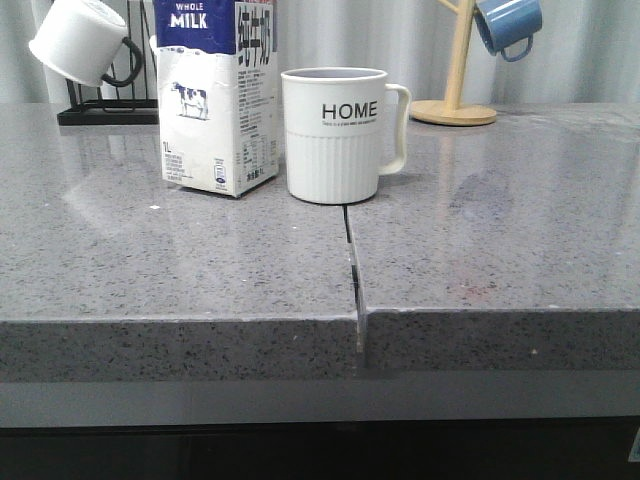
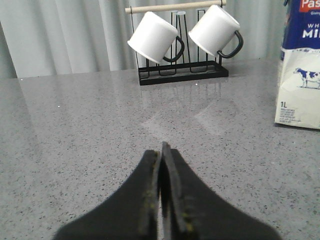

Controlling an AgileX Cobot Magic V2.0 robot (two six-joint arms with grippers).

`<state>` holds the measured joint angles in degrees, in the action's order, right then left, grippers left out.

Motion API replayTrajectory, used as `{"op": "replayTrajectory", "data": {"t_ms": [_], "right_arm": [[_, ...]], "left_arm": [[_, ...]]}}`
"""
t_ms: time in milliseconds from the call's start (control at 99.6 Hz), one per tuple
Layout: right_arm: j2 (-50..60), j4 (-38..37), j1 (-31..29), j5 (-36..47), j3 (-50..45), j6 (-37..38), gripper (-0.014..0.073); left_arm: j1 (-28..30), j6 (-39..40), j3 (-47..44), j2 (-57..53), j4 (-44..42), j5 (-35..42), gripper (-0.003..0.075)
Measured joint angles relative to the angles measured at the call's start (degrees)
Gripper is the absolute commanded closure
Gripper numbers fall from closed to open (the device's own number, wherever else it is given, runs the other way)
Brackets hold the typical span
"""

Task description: Place milk next to cup

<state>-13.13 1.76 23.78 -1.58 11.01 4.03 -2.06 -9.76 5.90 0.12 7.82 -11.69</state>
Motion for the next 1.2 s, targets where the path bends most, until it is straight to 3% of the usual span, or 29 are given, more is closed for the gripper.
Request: {"op": "replayTrajectory", "data": {"t_ms": [131,221,542,1205], "right_arm": [[0.0,0.0,0.0,0.0,0.0,0.0,0.0661],[0.0,0.0,0.0,0.0,0.0,0.0,0.0661],[0.0,0.0,0.0,-0.1,0.0,0.0,0.0661],[0.0,0.0,0.0,-0.1,0.0,0.0,0.0661]], "left_arm": [[0.0,-0.1,-5.8,-0.5,-0.3,7.7,0.0741],[0.2,-0.1,-6.1,-0.5,-0.3,8.8,0.0741],[0.4,5.3,-6.1,-0.5,-4.3,6.7,0.0741],[0.4,5.8,-6.1,-0.5,-4.3,6.6,0.0741]]}}
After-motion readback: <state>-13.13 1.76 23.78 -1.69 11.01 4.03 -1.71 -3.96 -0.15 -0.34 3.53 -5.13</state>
